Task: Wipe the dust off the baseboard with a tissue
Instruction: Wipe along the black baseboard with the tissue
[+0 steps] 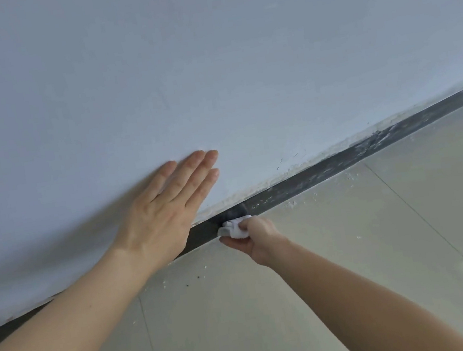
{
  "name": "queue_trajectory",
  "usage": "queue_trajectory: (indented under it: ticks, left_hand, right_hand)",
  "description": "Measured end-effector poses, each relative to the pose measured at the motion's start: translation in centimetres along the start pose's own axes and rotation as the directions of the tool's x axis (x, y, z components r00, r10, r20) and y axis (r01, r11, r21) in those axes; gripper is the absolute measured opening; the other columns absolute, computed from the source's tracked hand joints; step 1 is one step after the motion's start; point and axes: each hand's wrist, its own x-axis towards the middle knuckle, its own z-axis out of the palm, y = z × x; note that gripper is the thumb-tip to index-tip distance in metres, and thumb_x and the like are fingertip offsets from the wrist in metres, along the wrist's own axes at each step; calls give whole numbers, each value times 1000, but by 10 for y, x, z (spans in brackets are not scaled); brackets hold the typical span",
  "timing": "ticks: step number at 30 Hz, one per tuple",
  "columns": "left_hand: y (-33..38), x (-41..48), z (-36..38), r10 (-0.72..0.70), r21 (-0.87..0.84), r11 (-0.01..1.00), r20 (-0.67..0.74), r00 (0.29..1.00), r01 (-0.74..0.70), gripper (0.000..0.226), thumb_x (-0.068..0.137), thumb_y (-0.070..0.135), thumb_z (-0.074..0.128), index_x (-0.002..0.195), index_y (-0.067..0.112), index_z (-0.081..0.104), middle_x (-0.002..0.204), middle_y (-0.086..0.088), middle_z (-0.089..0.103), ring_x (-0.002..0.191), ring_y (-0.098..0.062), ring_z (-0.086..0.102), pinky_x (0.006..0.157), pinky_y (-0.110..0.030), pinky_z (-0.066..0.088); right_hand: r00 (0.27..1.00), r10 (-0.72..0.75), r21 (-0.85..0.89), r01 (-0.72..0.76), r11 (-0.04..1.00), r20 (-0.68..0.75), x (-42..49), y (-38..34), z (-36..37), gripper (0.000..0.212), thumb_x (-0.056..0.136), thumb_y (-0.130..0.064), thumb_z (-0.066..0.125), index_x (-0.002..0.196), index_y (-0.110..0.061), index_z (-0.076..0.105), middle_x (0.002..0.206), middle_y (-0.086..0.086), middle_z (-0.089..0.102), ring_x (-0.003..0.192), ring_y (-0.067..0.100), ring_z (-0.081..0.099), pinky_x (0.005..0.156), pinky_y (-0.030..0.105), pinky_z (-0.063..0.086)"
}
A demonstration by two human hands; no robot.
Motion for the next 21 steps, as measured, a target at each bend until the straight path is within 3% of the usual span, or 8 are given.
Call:
queue_trajectory:
  ticks: [3, 6, 10, 13, 17, 19, 21]
  left_hand:
    - [3, 0, 1, -25, -3, 1000, 1, 1000, 25, 64, 89, 6, 21, 153, 11, 25, 161, -6, 12, 148, -22, 7, 121, -38, 0]
    - [11, 2, 4, -62, 22, 998, -3, 998, 63, 68, 86, 7, 28, 154, 13, 23, 162, -6, 8, 149, -22, 3, 120, -39, 1]
    - [31, 7, 5, -159, -17, 987, 13, 987, 160, 80, 77, 8, 41, 154, 13, 21, 162, -9, -2, 149, -25, -3, 120, -42, 1]
    - [39, 10, 2, -204, -60, 976, 61, 977, 207, 88, 73, 8, 44, 155, 15, 13, 161, -10, -8, 149, -25, -7, 120, -43, -2]
    - [41, 10, -3, -222, -76, 970, 118, 968, 232, 93, 68, 7, 46, 155, 15, 13, 161, -10, -8, 149, -25, -7, 120, -43, -3]
    - [43, 11, -8, -232, -78, 966, 151, 961, 246, 95, 66, 6, 48, 154, 14, 14, 161, -10, -8, 148, -24, -8, 119, -43, -4]
    - [45, 13, -14, -237, -82, 963, 188, 953, 256, 96, 64, 4, 53, 153, 14, 18, 160, -11, -7, 148, -24, -8, 119, -42, -4]
  right_hand:
    - [1000, -21, 136, 20, 991, 9, 5, -23, -10, 33, 85, 18, 30, 109, 12, 52, 92, 28, 60, 81, 42, 61, 68, 42, 60]
    - [992, -117, 188, 107, 976, 39, -2, -55, -43, 28, 79, 22, 29, 95, 21, 53, 100, 36, 57, 83, 44, 63, 65, 36, 61]
    - [967, -209, 433, 252, 865, -144, -1, -83, -95, 32, 88, 9, 31, 109, 18, 53, 98, 31, 63, 72, 33, 69, 63, 32, 61]
    - [982, -112, 321, 156, 934, -149, 2, -72, -97, 30, 91, 3, 33, 114, 10, 50, 103, 29, 64, 72, 33, 69, 62, 35, 61]
    - [994, 90, -38, -87, 995, 70, 1, -25, -55, 26, 95, -1, 34, 113, 5, 52, 105, 28, 64, 76, 33, 66, 67, 35, 61]
    - [992, 91, -47, -88, 995, 83, 5, -19, -36, 21, 95, 1, 36, 103, 5, 55, 94, 24, 65, 74, 32, 64, 74, 36, 59]
    - [997, 65, 16, -66, 998, 52, 12, -31, -32, 21, 94, 6, 34, 102, 9, 53, 99, 24, 60, 72, 33, 60, 63, 34, 60]
